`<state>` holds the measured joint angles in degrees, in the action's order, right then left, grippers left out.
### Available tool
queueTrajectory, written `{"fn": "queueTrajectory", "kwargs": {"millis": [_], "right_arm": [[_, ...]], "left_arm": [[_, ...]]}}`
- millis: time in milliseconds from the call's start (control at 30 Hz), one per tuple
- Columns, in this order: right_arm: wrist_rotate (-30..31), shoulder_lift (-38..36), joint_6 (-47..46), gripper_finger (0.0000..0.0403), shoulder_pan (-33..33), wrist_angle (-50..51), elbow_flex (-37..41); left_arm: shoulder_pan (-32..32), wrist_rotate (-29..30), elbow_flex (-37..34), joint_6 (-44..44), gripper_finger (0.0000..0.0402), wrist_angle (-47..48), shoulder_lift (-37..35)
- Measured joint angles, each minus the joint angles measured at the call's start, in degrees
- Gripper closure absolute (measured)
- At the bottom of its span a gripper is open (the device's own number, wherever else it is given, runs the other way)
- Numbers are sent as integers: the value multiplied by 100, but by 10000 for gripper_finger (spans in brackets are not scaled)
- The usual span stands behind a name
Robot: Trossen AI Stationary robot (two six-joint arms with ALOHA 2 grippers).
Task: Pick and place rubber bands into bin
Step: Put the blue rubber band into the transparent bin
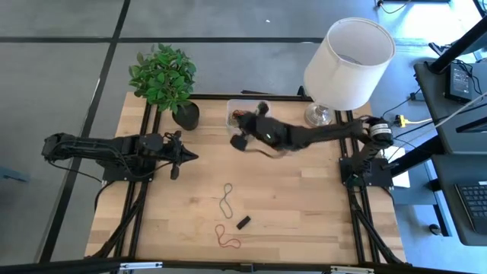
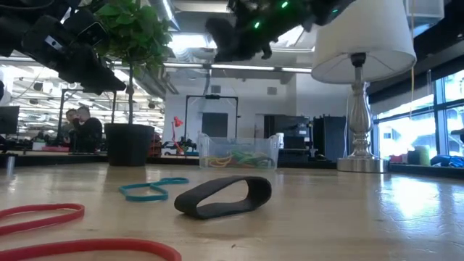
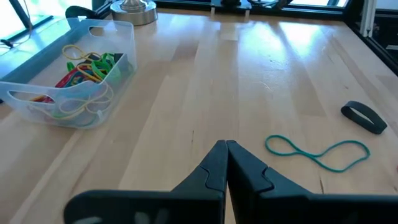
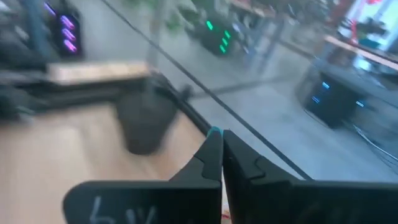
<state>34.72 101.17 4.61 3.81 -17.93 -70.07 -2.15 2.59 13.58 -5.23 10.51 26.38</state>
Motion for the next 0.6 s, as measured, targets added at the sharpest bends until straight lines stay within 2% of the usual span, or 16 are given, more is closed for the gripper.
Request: {"fn": "queueTrajectory", "kwargs": {"millis": [167,400,600], "right_arm": [[17,312,-254,402,574,989,-549],[13,759,-1339,402,1152,2249,-607],[-181,1231,-1638,387,1290,2424,-605]], "left_arm": [[4,-2,0,0,400,1,0],[7,-5,0,-7,400,1,0],[7,-46,0,-2,400,1,-1]]}}
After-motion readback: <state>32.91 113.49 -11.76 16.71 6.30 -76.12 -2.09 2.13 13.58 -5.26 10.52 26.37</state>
